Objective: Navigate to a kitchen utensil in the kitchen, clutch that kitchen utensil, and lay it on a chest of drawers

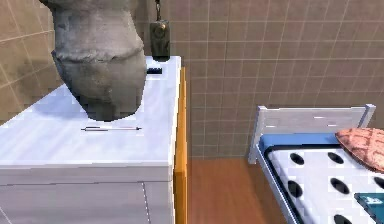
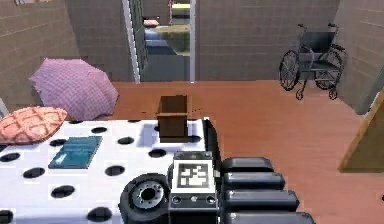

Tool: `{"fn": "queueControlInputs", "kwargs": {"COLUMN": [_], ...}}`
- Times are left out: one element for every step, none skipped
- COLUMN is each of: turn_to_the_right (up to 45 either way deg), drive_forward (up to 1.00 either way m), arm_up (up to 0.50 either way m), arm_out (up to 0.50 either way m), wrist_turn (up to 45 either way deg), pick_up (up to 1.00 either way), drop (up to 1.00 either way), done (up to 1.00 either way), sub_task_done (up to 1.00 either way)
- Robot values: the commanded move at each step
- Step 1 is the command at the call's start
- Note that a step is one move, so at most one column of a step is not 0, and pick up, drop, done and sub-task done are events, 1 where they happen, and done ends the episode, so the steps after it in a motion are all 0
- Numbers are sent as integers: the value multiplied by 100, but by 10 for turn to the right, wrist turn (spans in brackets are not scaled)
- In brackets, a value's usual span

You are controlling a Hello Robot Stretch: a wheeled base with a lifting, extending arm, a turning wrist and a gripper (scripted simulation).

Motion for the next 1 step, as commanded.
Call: {"fn": "queueControlInputs", "kwargs": {"turn_to_the_right": [300], "drive_forward": [0], "arm_up": [0], "arm_out": [0], "wrist_turn": [0], "pick_up": [0], "drop": [0], "done": [0], "sub_task_done": [0]}}
